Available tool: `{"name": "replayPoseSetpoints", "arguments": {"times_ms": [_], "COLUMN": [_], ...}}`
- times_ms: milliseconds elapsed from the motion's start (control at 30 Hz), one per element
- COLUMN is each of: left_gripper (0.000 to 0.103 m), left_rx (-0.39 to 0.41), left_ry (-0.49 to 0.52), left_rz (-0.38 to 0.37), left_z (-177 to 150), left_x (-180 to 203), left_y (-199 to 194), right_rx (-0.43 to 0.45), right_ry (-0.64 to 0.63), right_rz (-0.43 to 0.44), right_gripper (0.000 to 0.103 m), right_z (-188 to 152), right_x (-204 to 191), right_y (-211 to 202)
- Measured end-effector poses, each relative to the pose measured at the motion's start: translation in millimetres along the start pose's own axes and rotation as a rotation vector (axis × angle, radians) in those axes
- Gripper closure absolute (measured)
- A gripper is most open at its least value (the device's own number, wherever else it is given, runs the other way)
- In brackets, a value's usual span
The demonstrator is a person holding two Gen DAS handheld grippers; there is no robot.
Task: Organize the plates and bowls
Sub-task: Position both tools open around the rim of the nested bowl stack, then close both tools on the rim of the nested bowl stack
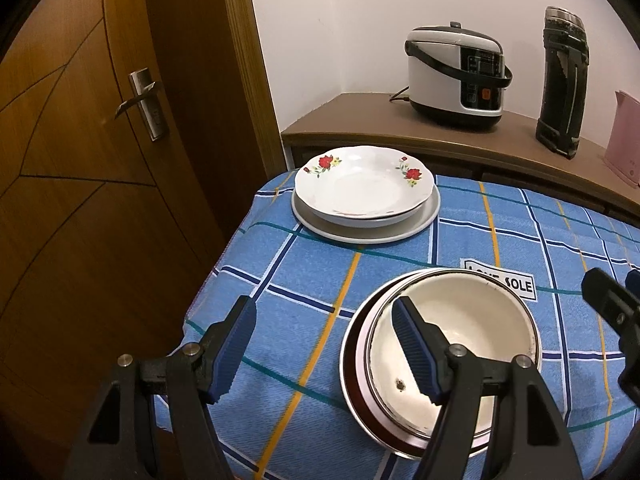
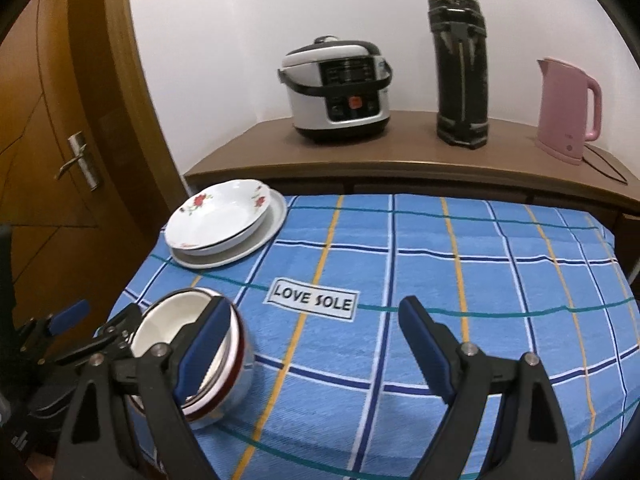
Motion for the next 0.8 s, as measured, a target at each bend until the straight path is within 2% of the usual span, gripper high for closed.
{"name": "replayPoseSetpoints", "arguments": {"times_ms": [267, 567, 667, 800], "left_gripper": [0.031, 0.031, 0.031, 0.031], "left_rx": [-0.002, -0.005, -0.004, -0.031], "left_ry": [0.002, 0.002, 0.007, -0.015], "left_rz": [-0.010, -0.019, -0.025, -0.091], "left_z": [0, -1, -1, 0], "left_x": [0, -1, -1, -7], "left_y": [0, 0, 1, 3], "right_rx": [-0.007, -0.012, -0.022, -0.047], "right_ry": [-0.014, -0.014, 0.003, 0.014], "right_rz": [-0.028, -0.019, 0.058, 0.140], "right_gripper": [0.015, 0.015, 0.015, 0.015], "right_z": [-1, -2, -2, -3], "right_x": [0, -2, -5, -9], "right_y": [1, 1, 0, 0]}}
Point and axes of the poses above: each gripper's, at about its wrist camera, not at the fingertips, and y roughly the way its jaws point, x to its right, z to its top, the point moved 7 cm from there along y, roughly the way its jaws point, and after that the axes turned 10 degrees about -x, right-handed, at the moved point
